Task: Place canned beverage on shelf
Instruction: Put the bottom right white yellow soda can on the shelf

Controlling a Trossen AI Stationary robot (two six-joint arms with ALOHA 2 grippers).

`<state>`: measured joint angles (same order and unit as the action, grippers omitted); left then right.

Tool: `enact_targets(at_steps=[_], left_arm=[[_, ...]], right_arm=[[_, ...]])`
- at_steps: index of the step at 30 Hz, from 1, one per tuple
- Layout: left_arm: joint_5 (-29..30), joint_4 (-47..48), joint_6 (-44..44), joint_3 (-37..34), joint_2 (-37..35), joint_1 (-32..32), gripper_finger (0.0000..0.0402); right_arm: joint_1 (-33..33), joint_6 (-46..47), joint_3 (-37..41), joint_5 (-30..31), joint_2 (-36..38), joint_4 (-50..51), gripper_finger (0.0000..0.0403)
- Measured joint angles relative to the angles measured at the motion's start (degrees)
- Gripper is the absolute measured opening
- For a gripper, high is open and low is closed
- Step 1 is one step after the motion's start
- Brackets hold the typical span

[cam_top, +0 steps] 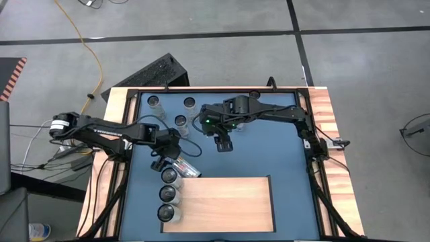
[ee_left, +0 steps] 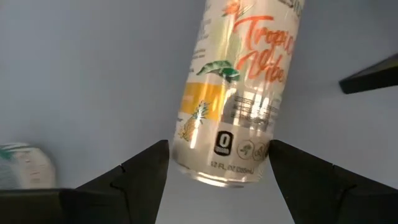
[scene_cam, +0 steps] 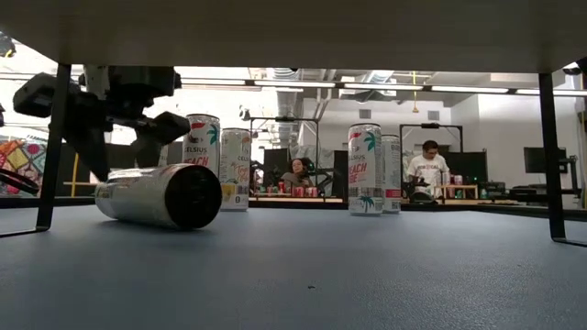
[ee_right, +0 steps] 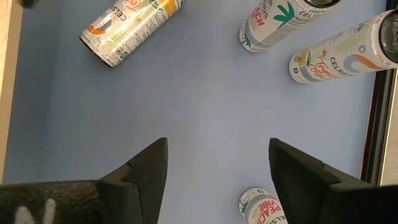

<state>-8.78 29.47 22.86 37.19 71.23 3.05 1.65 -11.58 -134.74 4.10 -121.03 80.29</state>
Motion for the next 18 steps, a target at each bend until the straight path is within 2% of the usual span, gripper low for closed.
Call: enact_targets(at_steps=[7,13,18], left_arm=[[-0.81,0.39,0.17,0.48,5.71,-0.22,0.0261],[-1.17,1.88,-0.03,1.29,6.50,-0.19,0.0260],[-1.23,4.08,-1.04,1.25,6.57,-0.11,0.0233]], right_arm=[[0.00,-0.48,0.00,0.00,0.00,-0.39,0.0255],[0.00,-0.82,0.00,0.00,0.00,-0.61,0.0255],[0.00,-0.89,0.00,0.00,0.00,-0.66,0.0255]])
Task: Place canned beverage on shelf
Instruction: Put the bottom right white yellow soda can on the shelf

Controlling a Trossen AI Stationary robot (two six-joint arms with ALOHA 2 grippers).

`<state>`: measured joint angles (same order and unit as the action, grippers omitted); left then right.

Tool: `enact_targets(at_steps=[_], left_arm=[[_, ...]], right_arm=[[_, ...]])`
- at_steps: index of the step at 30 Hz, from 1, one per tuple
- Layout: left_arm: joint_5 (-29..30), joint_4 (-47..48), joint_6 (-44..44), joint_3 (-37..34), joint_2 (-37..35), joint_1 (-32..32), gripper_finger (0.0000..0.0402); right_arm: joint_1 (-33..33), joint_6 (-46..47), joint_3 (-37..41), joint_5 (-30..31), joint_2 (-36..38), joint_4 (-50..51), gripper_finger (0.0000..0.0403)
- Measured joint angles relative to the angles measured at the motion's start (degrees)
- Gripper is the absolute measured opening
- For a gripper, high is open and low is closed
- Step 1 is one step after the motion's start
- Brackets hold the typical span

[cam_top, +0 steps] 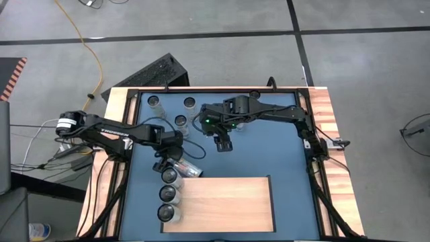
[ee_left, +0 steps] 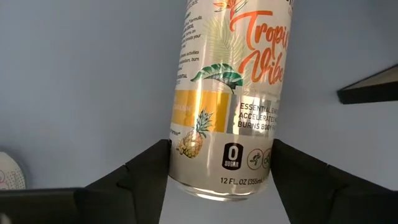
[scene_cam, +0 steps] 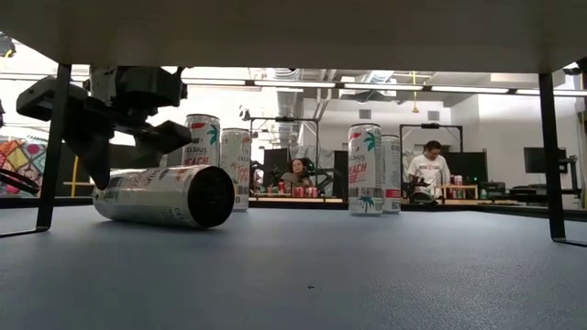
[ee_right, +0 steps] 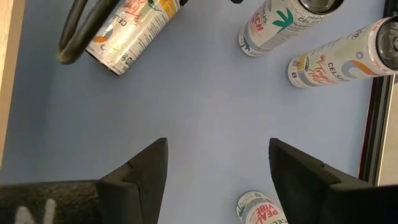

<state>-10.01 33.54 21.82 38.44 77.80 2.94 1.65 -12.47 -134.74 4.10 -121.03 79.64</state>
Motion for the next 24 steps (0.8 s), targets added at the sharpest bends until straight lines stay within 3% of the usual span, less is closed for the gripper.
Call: enact_targets(at_steps=[15,24], left_arm=[[4.42,6.32,-2.93,3.97,-0.35,0.04,0.0220],[6.09,7.07,-4.53,4.55,-6.91,1.92,0.0212]], right_arm=[[0.00,0.02,0.00,0.13,0.00,0.00,0.0255],[0.42,-2.39,0.00,0.33,0.00,-0.75,0.0255]])
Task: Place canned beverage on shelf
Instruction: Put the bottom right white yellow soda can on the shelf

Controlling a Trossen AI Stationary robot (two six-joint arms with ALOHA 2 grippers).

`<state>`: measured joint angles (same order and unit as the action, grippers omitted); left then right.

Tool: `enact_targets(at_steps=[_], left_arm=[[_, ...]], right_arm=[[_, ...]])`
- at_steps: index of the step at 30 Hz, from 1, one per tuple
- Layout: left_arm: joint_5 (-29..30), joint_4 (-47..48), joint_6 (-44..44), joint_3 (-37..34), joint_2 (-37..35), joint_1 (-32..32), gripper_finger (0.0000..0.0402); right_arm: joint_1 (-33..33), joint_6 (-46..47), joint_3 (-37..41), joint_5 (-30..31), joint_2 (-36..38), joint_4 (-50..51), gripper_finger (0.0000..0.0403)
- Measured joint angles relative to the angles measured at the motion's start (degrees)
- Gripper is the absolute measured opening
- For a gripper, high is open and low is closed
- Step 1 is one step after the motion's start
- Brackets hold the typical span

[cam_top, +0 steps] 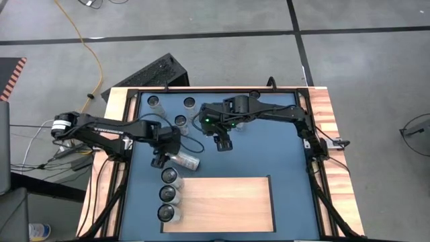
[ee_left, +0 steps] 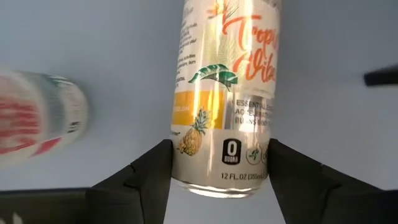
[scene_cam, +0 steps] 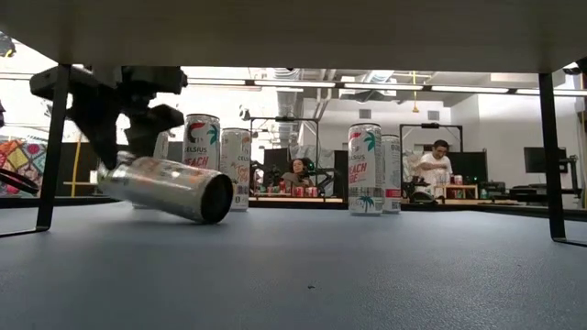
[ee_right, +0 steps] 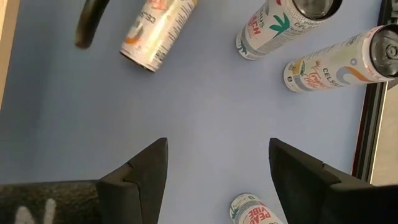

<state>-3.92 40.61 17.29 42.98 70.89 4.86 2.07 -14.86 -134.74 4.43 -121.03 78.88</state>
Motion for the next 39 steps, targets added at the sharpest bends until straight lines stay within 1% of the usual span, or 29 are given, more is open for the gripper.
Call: enact_targets(at_steps=[4,6,9,13,17,22,27,31,35,37,39], left_arm=[[-0.25,0.61,-1.08,0.09,-4.43,1.33,0.0205],[0.75,1.20,-1.35,0.09,-6.59,2.06,0.0204],[3.39,1.19,-1.49,0.15,-9.66,3.44,0.0203],[3.61,2.29,-0.75,0.22,-11.96,5.33,0.0201],[3.21,4.42,-0.43,-0.09,-11.83,6.67,0.0201],[4.14,5.22,-0.50,-1.35,-9.82,7.62,0.0202],[8.87,4.03,-1.05,-2.99,-6.44,8.34,0.0205],[9.72,3.16,0.56,-3.01,-5.05,8.38,0.0229],[12.50,0.62,1.09,-2.99,-5.30,8.37,0.0276],[15.24,-0.28,0.68,-2.99,-5.46,8.37,0.0300],[15.66,-1.41,0.65,-2.99,-5.21,8.37,0.0318]], right_arm=[[0.04,-2.03,0.00,0.00,-0.02,-0.51,0.0255],[0.28,-2.63,0.00,0.00,0.00,-0.60,0.0255],[0.73,-2.34,0.00,-0.02,-0.02,-0.69,0.0255],[1.36,-0.74,0.00,0.02,-0.02,-0.69,0.0255],[1.59,-0.19,0.00,-0.02,-0.02,-0.70,0.0255],[1.35,-0.14,0.00,-0.02,-0.02,-0.75,0.0255],[1.29,1.27,0.00,-0.04,-0.02,-0.75,0.0255],[1.29,1.50,0.00,-0.07,-0.02,-0.19,0.0255],[1.29,1.50,0.00,-0.09,-0.02,0.14,0.0255],[1.29,1.48,0.00,-0.11,-0.02,0.14,0.0255],[1.29,1.48,0.00,-0.17,-0.02,0.12,0.0255]])
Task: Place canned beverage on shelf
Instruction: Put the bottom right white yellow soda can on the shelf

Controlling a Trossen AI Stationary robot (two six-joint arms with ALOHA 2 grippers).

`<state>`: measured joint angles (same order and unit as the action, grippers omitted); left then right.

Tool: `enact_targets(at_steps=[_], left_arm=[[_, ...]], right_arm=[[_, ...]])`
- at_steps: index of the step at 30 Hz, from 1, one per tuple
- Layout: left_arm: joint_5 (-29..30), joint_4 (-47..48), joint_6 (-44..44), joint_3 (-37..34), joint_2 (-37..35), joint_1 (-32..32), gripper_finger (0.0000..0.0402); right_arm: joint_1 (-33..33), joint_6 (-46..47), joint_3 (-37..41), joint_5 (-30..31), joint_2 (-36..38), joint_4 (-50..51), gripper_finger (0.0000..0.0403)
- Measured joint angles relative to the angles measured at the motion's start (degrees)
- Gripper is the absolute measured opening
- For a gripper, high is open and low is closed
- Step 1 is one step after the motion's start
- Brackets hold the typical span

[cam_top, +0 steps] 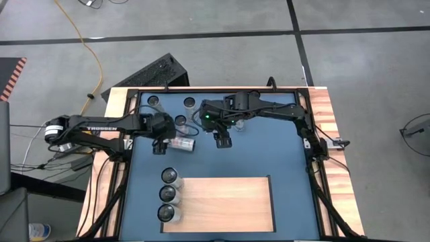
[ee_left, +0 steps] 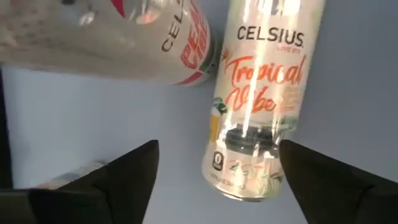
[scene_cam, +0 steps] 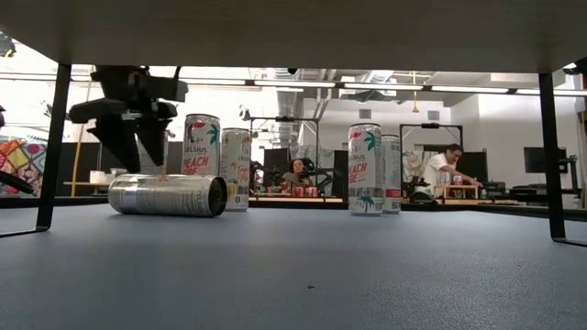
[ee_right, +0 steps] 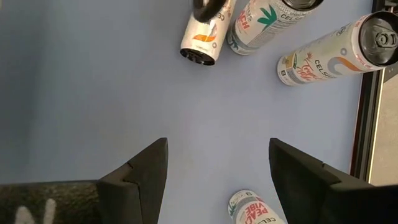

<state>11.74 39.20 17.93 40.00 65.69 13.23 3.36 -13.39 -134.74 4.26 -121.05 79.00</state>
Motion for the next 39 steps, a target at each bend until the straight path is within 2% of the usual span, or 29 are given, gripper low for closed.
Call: enact_targets(at_steps=[4,9,13,25,29,33,39], left_arm=[[-4.12,-0.64,0.00,0.01,0.09,0.04,0.0330],[-4.73,-1.65,1.53,-0.55,0.10,0.65,0.0331],[-8.69,-2.40,1.44,-2.25,2.26,2.23,0.0332],[-5.28,-3.33,2.13,-1.98,15.07,2.31,0.0331],[-5.58,1.27,-0.13,0.31,17.83,2.29,0.0303],[-5.79,-0.85,-2.33,0.42,17.47,2.23,0.0242],[-5.67,-1.21,-4.30,0.34,17.14,2.25,0.0239]], right_arm=[[0.00,-0.05,0.00,-0.05,0.00,-0.03,0.0255],[0.00,-0.15,0.00,-0.05,0.00,-0.17,0.0255],[0.00,-0.15,0.00,-0.05,0.00,-0.17,0.0255],[-0.40,-0.13,0.00,-0.03,0.00,-0.35,0.0255],[-0.75,-0.50,0.00,-0.03,0.00,-0.13,0.0255],[-1.13,-0.52,0.00,-0.01,0.00,0.36,0.0255],[-1.81,-0.58,0.00,0.02,0.00,1.78,0.0255]])
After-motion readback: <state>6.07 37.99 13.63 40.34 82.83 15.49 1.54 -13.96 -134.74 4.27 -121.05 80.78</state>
